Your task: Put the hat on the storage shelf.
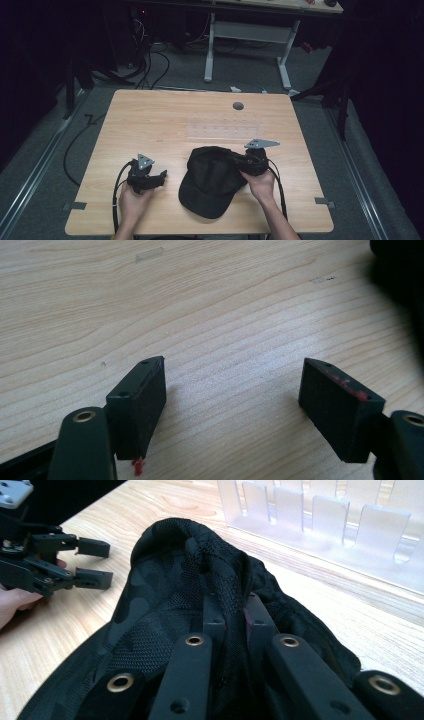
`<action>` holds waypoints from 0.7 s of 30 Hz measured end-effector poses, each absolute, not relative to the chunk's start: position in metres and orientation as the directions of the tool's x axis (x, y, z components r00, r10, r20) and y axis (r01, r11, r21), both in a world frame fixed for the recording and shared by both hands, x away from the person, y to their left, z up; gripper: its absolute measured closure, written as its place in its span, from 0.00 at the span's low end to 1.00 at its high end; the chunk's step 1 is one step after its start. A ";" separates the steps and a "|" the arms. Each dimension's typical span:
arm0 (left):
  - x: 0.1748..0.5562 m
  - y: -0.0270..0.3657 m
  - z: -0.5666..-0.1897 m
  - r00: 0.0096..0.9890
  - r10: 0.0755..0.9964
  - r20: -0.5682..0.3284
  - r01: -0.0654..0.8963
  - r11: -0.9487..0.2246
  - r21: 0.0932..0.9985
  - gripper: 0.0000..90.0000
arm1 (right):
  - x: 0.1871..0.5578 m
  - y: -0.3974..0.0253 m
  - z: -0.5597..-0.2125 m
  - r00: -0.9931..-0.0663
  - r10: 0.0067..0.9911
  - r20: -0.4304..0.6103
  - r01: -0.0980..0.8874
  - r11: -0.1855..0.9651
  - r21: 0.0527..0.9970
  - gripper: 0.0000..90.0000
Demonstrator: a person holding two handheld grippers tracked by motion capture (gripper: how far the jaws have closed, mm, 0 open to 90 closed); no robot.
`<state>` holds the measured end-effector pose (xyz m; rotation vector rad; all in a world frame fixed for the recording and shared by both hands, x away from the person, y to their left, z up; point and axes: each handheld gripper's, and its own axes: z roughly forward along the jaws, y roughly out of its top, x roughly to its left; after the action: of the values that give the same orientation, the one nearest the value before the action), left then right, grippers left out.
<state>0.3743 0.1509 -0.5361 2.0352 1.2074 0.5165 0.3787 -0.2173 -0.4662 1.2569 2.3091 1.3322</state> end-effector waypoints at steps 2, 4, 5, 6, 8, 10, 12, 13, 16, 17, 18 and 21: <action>0.374 0.151 -0.536 0.485 0.875 -0.015 0.593 -0.316 0.740 0.30 | 0.378 -0.218 -0.465 -0.623 0.748 0.230 0.571 0.234 0.787 0.93; 0.374 0.151 -0.536 0.484 0.875 -0.014 0.594 -0.317 0.739 0.30 | 0.376 -0.221 -0.461 -0.626 0.745 0.232 0.564 0.227 0.794 0.93; 0.374 0.151 -0.536 0.485 0.874 -0.018 0.594 -0.315 0.740 0.30 | 0.375 -0.222 -0.460 -0.627 0.745 0.228 0.560 0.228 0.797 0.93; 0.375 0.151 -0.536 0.486 0.874 -0.018 0.594 -0.315 0.740 0.30 | 0.375 -0.223 -0.459 -0.627 0.745 0.228 0.558 0.226 0.798 0.93; 0.375 0.151 -0.536 0.487 0.873 -0.020 0.595 -0.315 0.740 0.30 | 0.373 -0.225 -0.457 -0.626 0.745 0.230 0.556 0.220 0.802 0.93; 0.375 0.151 -0.536 0.487 0.873 -0.020 0.595 -0.315 0.740 0.30 | 0.373 -0.226 -0.456 -0.625 0.746 0.231 0.556 0.217 0.802 0.93; 0.375 0.151 -0.536 0.488 0.872 -0.020 0.594 -0.316 0.740 0.30 | 0.371 -0.229 -0.454 -0.624 0.746 0.233 0.552 0.210 0.807 0.94; 0.375 0.151 -0.536 0.489 0.872 -0.019 0.594 -0.317 0.739 0.29 | 0.371 -0.230 -0.453 -0.626 0.745 0.231 0.549 0.210 0.809 0.93; 0.375 0.150 -0.536 0.495 0.869 -0.015 0.592 -0.325 0.737 0.27 | 0.367 -0.235 -0.450 -0.626 0.746 0.228 0.539 0.203 0.817 0.94; 0.375 0.150 -0.536 0.495 0.869 -0.015 0.592 -0.325 0.737 0.27 | 0.367 -0.235 -0.450 -0.626 0.746 0.228 0.539 0.203 0.817 0.94; 0.374 0.150 -0.536 0.500 0.866 -0.016 0.591 -0.328 0.737 0.27 | 0.365 -0.238 -0.447 -0.624 0.748 0.228 0.536 0.198 0.820 0.94; 0.374 0.152 -0.535 0.509 0.860 -0.038 0.599 -0.322 0.733 0.27 | 0.361 -0.243 -0.443 -0.624 0.750 0.219 0.527 0.197 0.827 0.94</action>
<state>0.3739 0.1521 -0.5350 2.0460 1.1891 0.4730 0.3612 -0.2428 -0.4426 1.2221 2.2381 1.3955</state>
